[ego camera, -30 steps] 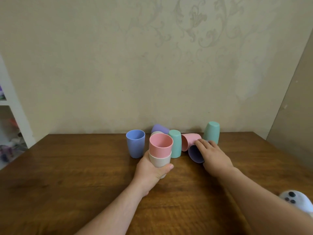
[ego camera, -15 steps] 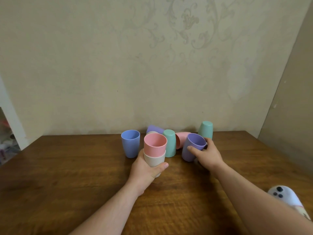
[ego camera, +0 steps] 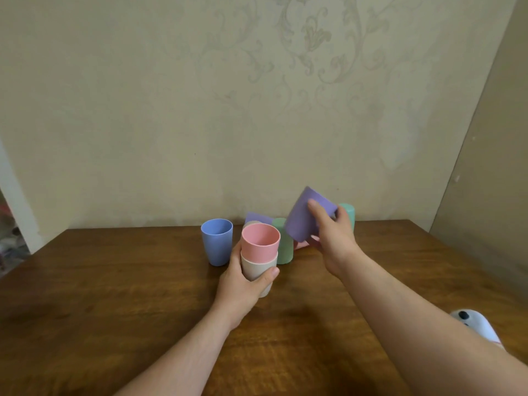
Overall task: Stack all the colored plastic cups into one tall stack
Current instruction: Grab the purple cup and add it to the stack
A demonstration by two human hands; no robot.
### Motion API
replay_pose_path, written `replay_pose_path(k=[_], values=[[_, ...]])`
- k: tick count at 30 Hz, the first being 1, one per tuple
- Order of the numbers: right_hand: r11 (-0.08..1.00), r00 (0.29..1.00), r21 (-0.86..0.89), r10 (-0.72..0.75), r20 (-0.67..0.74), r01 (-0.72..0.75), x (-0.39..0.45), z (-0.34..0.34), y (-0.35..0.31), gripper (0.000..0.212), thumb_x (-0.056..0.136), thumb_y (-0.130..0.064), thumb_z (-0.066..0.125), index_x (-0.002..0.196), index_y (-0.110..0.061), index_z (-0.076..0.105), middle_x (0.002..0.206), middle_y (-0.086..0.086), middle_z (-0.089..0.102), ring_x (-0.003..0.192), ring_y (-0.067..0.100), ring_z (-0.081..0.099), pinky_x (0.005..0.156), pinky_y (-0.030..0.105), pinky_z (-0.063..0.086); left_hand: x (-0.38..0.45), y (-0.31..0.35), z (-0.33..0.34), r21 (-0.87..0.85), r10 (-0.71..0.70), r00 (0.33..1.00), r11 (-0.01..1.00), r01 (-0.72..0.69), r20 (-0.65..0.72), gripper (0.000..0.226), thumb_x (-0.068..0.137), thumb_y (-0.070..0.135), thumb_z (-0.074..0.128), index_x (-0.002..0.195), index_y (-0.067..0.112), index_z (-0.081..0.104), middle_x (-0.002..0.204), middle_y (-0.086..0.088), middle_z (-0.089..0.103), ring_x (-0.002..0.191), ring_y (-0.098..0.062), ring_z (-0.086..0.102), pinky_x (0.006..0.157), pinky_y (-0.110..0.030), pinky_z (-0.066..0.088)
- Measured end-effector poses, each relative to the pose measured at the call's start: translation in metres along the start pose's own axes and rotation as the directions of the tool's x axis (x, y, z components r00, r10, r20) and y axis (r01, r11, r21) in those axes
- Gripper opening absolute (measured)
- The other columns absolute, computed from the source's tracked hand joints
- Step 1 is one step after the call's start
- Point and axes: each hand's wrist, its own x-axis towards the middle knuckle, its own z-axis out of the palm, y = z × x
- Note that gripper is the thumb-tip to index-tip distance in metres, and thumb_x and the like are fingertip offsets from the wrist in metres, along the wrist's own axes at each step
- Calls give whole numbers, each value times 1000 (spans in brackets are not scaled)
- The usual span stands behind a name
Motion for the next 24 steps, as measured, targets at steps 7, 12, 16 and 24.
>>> replay_pose_path(k=[7,12,16,24], values=[[944,956,-244,-161,247,222,-25,56,-14,68,75,-50,87,134,-33,57,123,-9,69,94,-5,72,72,17,59,-1,2,0,-13,-17,1000,1000,17,-2,80,71,64,93,133,80,46,130,41,71,115,16,69,80,-5,57],[937,922,-283,-86,378,203,-45,52,18,54,71,-52,88,101,-79,52,105,-40,67,100,-2,72,84,31,63,2,-3,3,-12,-8,1000,1000,9,20,89,74,57,95,149,65,47,130,36,75,115,12,72,82,-7,58],[947,916,-251,-89,391,199,-47,48,19,58,77,-47,89,102,-84,50,108,-41,67,104,-2,72,79,24,61,2,0,4,1,-19,999,1000,19,34,86,75,55,94,146,69,47,131,36,75,114,12,72,81,-8,59],[869,884,-400,-85,461,292,-55,19,37,76,78,-23,91,125,-68,53,120,-23,74,113,2,70,86,19,57,0,2,5,289,-5,982,956,-52,191,118,72,35,96,168,47,28,151,17,66,136,-9,65,110,-38,59]])
